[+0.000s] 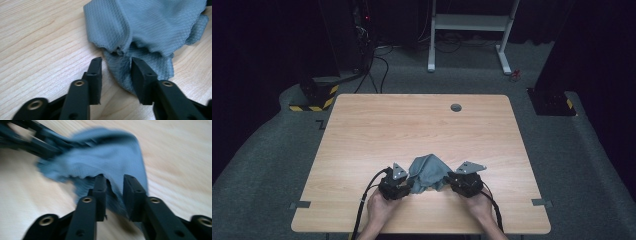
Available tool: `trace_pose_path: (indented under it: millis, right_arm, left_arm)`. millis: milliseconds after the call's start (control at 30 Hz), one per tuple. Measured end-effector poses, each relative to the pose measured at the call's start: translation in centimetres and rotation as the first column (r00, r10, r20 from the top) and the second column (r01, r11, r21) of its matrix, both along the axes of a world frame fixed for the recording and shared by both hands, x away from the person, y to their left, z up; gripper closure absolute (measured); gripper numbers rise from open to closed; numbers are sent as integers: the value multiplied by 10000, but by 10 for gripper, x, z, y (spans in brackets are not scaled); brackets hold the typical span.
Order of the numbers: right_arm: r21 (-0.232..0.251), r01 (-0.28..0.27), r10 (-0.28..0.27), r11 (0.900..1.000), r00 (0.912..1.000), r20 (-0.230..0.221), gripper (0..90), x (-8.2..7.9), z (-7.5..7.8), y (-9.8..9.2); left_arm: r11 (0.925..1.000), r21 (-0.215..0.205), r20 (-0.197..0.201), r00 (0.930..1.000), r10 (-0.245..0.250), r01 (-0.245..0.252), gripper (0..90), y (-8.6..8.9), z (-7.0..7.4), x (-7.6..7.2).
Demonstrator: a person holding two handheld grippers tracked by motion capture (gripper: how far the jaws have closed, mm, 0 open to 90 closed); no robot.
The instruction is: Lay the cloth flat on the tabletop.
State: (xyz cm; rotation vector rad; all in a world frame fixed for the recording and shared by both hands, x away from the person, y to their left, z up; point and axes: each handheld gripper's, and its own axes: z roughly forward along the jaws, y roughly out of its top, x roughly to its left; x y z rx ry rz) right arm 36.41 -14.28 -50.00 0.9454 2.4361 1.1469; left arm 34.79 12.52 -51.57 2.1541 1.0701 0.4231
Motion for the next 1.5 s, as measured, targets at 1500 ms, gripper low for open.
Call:
trace_pose_path:
  millis: [1500]
  right_arm:
    - [-496, -1705, 1687, 9841, 9850, -373, 895, 12, -7, 59]
  left_arm:
    - [9999, -112, -137, 9999, -43, 41, 838, 16, 2, -1]
